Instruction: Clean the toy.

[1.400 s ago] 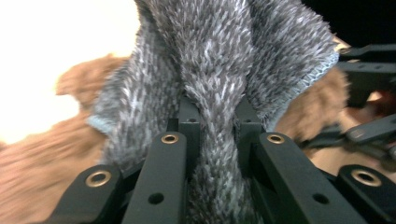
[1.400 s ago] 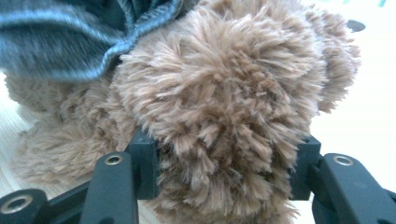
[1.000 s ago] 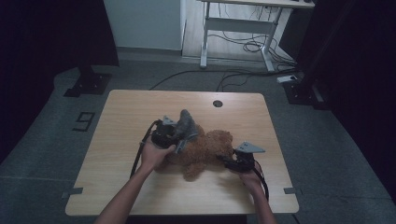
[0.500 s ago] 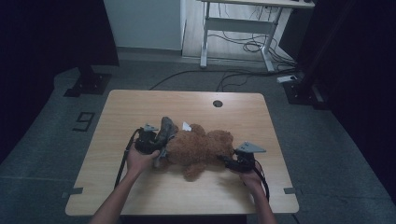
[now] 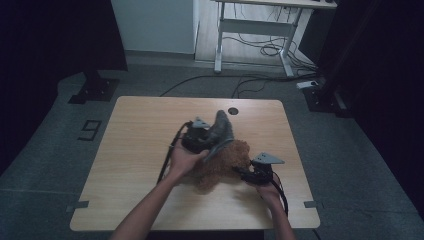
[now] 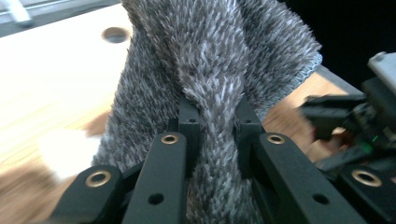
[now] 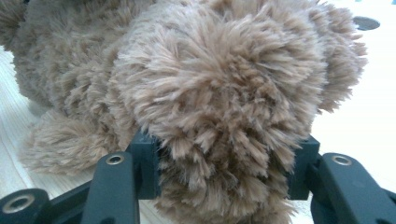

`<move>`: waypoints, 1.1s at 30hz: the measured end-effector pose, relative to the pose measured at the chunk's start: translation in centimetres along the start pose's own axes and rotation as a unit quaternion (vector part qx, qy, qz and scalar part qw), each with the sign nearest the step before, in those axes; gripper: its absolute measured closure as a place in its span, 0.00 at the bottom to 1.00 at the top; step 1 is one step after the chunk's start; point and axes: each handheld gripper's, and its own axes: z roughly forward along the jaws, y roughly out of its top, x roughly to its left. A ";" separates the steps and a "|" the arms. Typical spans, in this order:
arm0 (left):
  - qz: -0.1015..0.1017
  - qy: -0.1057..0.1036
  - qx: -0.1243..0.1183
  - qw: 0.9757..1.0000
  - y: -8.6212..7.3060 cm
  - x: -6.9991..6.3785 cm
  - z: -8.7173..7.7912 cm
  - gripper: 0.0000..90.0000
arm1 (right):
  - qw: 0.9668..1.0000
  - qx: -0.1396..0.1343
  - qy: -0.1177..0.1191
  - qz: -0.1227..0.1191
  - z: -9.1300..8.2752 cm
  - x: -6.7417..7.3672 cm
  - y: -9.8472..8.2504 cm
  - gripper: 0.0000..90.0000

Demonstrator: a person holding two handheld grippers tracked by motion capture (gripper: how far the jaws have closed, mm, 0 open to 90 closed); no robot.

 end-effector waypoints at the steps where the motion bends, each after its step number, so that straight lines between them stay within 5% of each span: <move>1: 0.003 -0.006 0.006 1.000 0.3 -0.6 1.0 0.87 | 1.000 -0.001 -0.001 0.001 0.0 0.1 0.0 0.50; 5: 0.020 0.015 0.045 0.999 0.6 -1.8 4.8 0.87 | 1.000 0.000 -0.005 -0.005 0.0 0.2 0.0 0.50; 8: 0.001 0.011 0.036 0.999 -0.3 -1.4 5.5 0.87 | 1.000 0.006 -0.008 -0.004 0.0 0.2 0.0 0.50; 12: 0.011 0.054 0.054 0.997 -1.0 -0.3 4.5 0.87 | 1.000 0.009 -0.011 -0.018 0.0 0.5 0.0 0.51; 16: -0.050 0.019 0.050 0.997 -2.3 2.1 2.9 0.87 | 1.000 0.009 -0.008 -0.023 0.1 0.6 0.0 0.51; 26: -0.071 0.056 0.035 0.995 -4.3 5.9 -2.0 0.86 | 1.000 0.014 0.004 -0.020 0.2 0.7 -0.1 0.51; 33: -0.106 0.099 0.049 0.988 -7.4 9.7 -4.4 0.86 | 1.000 0.013 0.010 -0.012 0.2 0.3 -0.2 0.52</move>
